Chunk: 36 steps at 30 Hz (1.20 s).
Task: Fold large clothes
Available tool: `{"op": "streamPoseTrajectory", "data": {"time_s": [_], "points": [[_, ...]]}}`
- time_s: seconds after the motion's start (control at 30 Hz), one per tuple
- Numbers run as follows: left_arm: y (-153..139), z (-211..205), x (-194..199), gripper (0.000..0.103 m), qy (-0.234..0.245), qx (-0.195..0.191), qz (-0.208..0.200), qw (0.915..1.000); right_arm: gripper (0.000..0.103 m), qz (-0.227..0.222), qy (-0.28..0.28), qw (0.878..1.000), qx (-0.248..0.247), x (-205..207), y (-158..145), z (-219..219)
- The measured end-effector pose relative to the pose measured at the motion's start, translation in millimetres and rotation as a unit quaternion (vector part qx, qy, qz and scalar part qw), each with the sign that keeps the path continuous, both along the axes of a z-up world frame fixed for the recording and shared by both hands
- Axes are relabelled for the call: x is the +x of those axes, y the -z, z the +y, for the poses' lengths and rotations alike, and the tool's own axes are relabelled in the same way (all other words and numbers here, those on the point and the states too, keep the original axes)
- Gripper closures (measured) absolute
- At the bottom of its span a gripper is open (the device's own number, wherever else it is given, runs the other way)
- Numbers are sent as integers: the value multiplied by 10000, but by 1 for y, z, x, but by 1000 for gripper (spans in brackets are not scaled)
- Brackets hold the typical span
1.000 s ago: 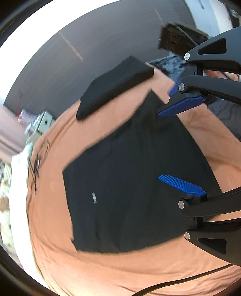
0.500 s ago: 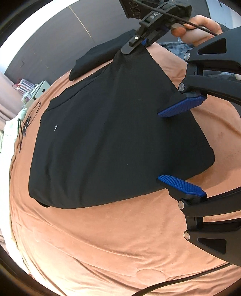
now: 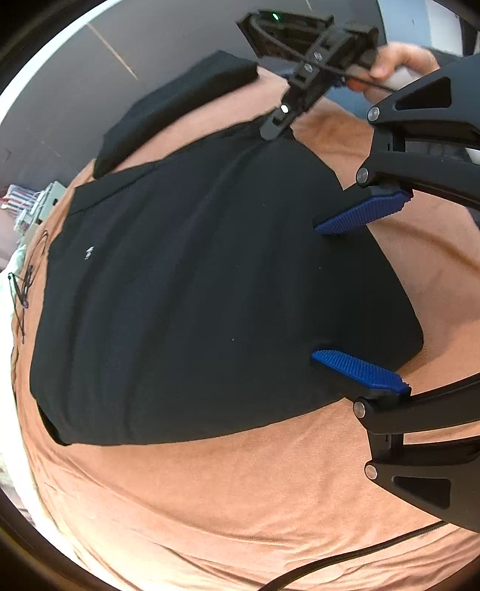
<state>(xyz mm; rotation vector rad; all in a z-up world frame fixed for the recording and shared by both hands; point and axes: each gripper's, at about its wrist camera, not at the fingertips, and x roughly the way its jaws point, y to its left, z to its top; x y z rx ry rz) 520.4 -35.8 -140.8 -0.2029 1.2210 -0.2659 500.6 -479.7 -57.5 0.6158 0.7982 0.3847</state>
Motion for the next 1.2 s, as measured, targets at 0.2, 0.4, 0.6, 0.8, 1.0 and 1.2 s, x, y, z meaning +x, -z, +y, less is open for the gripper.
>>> {"op": "streamPoseTrajectory", "data": {"time_s": [0.2, 0.4, 0.6, 0.8, 1.0, 1.2], "points": [[-13, 3, -2, 36, 0, -200, -27, 9998, 95, -188, -37, 9998, 54, -4, -34, -6], [-38, 36, 9, 36, -294, -568, -313, 9975, 33, -719, -71, 9967, -381, -3, -66, -1], [-46, 66, 36, 34, -607, -686, -447, 9948, 33, -604, -559, 9917, -983, 33, -87, 20], [-38, 98, 75, 33, -871, -757, -442, 9923, 33, -247, -1110, 9861, -1215, 96, -111, 36], [-20, 118, 104, 29, -1161, -940, -274, 9884, 32, 265, -1396, 9835, -1117, 161, -111, 42], [-5, 129, 119, 29, -1309, -1000, -110, 9863, 32, 790, -1744, 9785, -772, 212, -95, 44]]}}
